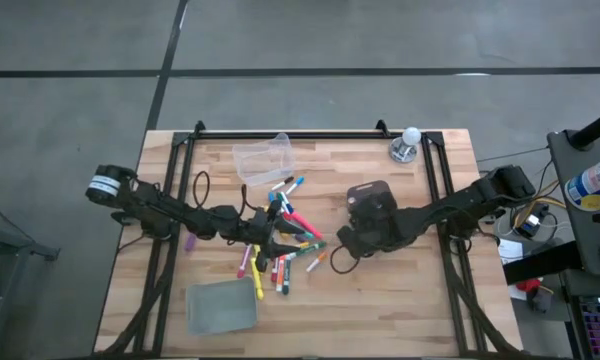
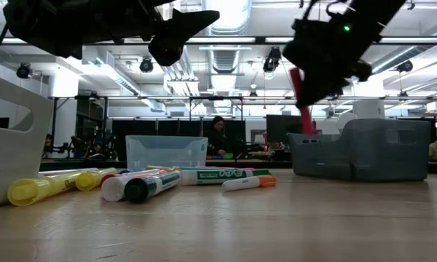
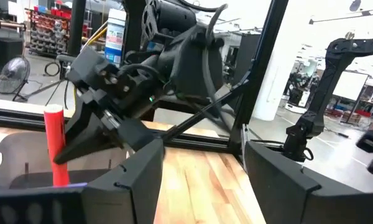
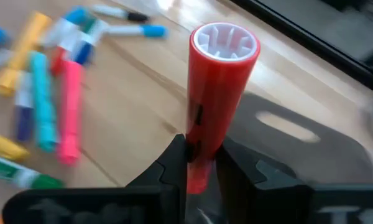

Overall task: Pick & Place Markers
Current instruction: Put the red highlighter pen into the black bin

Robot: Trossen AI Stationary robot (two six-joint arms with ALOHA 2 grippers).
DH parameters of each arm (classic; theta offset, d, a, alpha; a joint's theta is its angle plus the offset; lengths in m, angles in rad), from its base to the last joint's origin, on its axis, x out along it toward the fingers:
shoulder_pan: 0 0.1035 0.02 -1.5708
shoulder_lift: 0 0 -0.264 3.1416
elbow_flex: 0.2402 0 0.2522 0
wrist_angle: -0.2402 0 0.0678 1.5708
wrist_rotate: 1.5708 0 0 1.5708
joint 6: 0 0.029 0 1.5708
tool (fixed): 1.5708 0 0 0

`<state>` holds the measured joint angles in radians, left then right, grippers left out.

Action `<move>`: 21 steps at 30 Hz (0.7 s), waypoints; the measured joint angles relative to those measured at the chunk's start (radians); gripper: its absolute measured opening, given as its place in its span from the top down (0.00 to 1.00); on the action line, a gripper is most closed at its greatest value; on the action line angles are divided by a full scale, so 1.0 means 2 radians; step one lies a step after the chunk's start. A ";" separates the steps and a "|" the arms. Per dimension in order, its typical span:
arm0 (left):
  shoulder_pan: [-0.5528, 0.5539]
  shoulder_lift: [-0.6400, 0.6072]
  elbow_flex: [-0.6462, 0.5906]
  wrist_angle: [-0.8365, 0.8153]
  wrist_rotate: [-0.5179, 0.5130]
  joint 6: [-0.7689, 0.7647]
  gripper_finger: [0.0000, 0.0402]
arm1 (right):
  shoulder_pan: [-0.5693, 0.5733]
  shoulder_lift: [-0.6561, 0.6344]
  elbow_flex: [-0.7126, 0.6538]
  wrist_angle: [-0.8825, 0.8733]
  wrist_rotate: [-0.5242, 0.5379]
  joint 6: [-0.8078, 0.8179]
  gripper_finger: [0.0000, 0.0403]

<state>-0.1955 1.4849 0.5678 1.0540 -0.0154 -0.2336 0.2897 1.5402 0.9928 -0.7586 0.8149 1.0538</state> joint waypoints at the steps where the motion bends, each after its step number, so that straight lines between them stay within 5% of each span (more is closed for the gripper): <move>1: 0.000 0.000 0.000 0.000 0.000 -0.003 0.45 | 0.000 0.000 0.000 -0.015 0.001 0.013 0.85; 6: -0.001 0.000 0.000 -0.002 0.000 -0.004 0.45 | 0.000 0.000 0.000 -0.061 -0.001 0.068 0.85; 11: -0.001 0.000 0.000 -0.010 0.000 -0.006 0.45 | -0.004 0.000 -0.002 -0.118 -0.062 0.138 0.85; 21: -0.002 0.000 0.000 -0.030 0.000 -0.016 0.45 | -0.004 0.000 -0.028 -0.116 -0.072 0.145 0.81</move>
<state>-0.1993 1.4845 0.5678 0.9939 -0.0157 -0.2646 0.2813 1.5398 0.9363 -0.9902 0.6712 1.3441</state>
